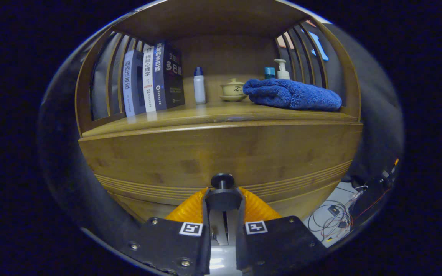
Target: Pull open the drawer, take out the items inside it, and place them on the countertop above the cabinet.
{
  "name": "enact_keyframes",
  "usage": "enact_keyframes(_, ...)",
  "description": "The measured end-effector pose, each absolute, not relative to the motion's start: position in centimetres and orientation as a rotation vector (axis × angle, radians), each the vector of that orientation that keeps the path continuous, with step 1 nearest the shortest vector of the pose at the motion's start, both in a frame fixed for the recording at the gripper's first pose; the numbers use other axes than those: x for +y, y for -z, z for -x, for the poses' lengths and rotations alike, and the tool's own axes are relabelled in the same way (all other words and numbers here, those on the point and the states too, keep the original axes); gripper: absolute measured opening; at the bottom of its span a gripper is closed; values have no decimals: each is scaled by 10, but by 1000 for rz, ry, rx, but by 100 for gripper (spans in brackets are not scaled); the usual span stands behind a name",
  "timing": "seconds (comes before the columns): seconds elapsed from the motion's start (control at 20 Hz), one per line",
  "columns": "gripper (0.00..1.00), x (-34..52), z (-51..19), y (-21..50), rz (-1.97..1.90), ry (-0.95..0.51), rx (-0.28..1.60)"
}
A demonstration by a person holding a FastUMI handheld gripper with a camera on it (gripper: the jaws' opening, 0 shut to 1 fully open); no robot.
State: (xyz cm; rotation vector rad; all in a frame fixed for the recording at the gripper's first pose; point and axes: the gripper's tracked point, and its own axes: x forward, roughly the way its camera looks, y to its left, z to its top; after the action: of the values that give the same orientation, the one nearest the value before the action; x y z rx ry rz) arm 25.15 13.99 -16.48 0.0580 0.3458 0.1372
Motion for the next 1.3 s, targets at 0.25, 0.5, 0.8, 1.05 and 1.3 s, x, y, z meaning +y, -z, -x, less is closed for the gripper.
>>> enact_keyframes(0.25, 26, 137, -232, 165, -72, -126, 355)
enact_keyframes(0.5, 26, 132, -197, 166, -76, -102, 369)
enact_keyframes(0.8, 26, 118, -140, 165, -78, -67, 368)
enact_keyframes(1.05, 26, 109, -111, 164, -75, -47, 384)
enact_keyframes(1.3, 26, 102, -88, 172, -68, -26, 411)
